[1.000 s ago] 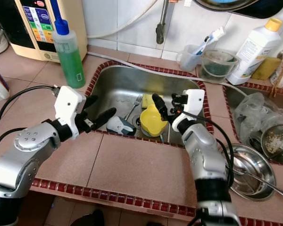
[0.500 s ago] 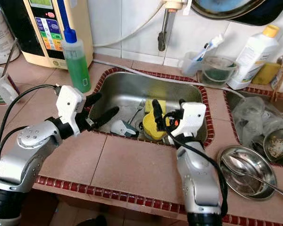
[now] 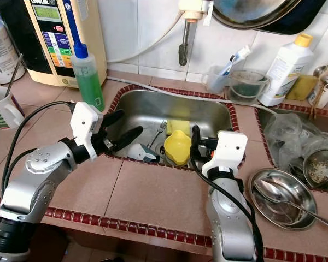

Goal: Kitchen organization

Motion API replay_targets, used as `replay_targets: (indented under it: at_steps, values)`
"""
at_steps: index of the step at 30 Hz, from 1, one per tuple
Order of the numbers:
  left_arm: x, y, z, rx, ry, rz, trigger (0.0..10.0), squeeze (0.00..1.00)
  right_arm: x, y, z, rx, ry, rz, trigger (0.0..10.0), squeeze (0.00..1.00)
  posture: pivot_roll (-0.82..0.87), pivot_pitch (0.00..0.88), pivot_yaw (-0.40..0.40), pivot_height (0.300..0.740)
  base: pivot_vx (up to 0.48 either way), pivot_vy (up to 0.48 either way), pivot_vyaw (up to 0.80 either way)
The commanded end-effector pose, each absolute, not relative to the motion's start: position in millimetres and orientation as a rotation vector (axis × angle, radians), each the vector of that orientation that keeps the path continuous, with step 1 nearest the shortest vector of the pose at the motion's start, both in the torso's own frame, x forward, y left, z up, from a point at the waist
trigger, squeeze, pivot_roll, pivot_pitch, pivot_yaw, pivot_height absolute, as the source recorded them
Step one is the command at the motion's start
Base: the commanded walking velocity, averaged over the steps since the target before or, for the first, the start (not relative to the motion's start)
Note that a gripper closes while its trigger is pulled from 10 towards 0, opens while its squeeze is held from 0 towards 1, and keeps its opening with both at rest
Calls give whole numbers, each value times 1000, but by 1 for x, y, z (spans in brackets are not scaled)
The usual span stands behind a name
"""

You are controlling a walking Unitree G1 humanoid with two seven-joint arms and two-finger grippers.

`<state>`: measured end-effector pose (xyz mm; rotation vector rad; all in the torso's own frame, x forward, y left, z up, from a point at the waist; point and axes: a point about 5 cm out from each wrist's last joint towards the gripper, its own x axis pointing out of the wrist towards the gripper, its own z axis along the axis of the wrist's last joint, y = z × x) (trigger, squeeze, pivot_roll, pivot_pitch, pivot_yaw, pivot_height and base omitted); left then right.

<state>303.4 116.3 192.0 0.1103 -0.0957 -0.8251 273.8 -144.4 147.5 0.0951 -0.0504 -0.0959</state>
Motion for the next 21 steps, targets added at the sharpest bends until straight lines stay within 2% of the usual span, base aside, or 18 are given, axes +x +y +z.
replay_targets:
  at_steps: [1, 10, 15, 21]
  values:
    - [302, 116, 189, 107, -90, -840, 10000, 0, 269, -148, 148, 120, 1, -168, 10000, 0, -137, 49, -22, 740, 0, 0, 0]
    - [300, 114, 187, 117, -86, -860, 10000, 0, 266, -150, 142, 194, 137, -347, 10000, 0, -139, 59, -24, 740, 0, 0, 0]
    - [301, 115, 187, 120, -84, -861, 10000, 0, 264, -147, 141, 168, 246, -487, 10000, 0, -139, 71, -21, 740, 0, 0, 0]
    - [302, 114, 188, 120, -79, -867, 10000, 0, 263, -148, 142, 138, 258, -606, 10000, 0, -139, 84, -17, 740, 0, 0, 0]
